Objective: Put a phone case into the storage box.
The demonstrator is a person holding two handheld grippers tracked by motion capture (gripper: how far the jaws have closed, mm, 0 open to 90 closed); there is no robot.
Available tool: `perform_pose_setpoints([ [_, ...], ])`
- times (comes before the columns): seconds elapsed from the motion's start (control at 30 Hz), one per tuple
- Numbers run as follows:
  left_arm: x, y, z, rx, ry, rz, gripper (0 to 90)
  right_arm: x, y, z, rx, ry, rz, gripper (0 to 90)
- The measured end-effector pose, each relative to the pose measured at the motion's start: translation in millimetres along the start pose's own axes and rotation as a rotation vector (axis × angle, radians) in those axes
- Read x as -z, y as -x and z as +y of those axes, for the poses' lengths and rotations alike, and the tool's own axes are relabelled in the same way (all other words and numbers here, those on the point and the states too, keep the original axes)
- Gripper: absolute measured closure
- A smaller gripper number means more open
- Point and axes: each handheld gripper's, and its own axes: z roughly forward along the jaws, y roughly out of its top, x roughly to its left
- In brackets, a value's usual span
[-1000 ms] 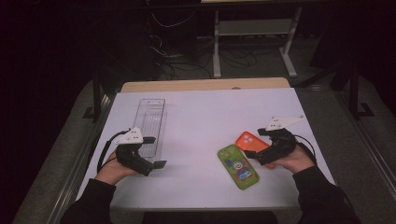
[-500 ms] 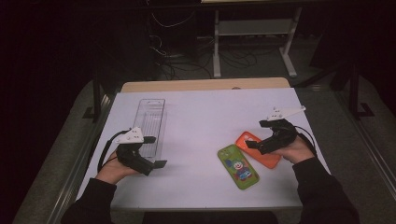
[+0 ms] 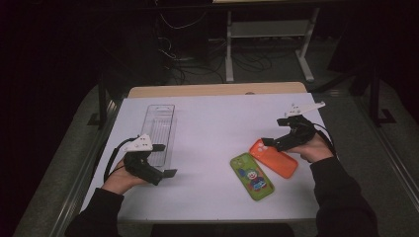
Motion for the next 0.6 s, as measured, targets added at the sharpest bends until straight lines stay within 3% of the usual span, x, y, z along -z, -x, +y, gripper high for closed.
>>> perform_pose_setpoints([
  [0.2, 1.0, -0.1, -0.2, 0.006, 0.002, 0.000, 0.0, -3.0, 4.4, 3.1, -0.017, 0.007, -0.004, 0.0],
  [0.6, 1.6, -0.6, 0.0, -0.004, 0.002, 0.002, 0.0, -1.2, 3.8, -2.3, -0.014, -0.066, -0.036, 0.0],
])
